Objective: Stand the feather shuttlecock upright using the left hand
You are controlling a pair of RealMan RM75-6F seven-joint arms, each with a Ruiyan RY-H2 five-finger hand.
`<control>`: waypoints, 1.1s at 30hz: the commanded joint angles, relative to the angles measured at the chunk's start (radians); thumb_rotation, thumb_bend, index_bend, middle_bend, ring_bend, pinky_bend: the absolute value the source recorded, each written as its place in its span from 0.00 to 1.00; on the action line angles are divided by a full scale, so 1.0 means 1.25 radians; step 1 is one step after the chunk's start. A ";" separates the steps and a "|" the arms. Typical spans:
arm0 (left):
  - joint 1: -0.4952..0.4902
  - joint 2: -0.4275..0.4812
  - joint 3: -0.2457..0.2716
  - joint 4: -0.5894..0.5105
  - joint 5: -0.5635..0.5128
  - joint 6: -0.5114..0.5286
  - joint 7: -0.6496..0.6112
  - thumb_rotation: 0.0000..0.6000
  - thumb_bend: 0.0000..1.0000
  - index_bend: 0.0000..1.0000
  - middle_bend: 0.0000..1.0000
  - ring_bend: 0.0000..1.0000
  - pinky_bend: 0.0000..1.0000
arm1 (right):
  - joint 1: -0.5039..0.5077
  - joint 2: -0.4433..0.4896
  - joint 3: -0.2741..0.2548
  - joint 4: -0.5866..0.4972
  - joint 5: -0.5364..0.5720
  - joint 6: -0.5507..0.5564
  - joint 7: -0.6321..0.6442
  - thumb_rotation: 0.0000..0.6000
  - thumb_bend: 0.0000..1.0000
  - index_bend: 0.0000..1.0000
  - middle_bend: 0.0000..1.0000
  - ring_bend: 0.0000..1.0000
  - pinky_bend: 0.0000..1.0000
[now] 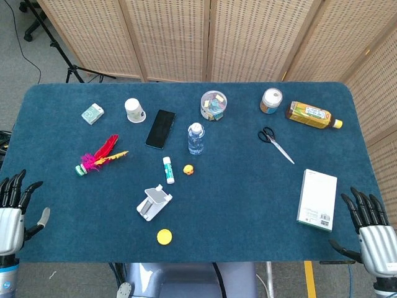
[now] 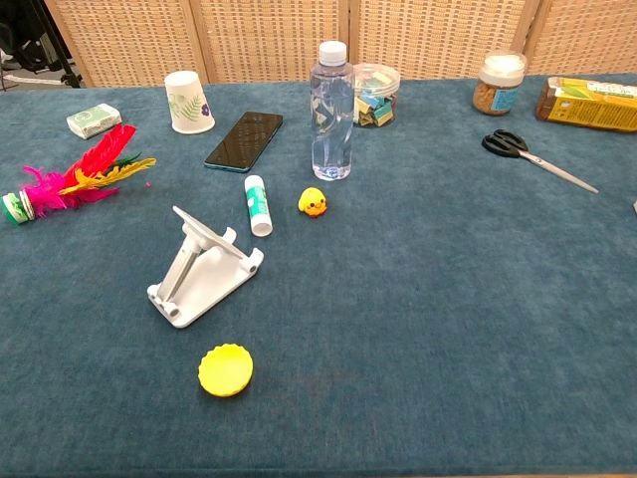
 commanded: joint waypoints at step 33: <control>-0.372 -0.241 -0.227 0.159 -0.510 -0.365 0.301 1.00 0.38 0.46 0.00 0.00 0.00 | 0.022 0.014 0.004 0.016 0.043 -0.053 0.094 1.00 0.00 0.00 0.00 0.00 0.00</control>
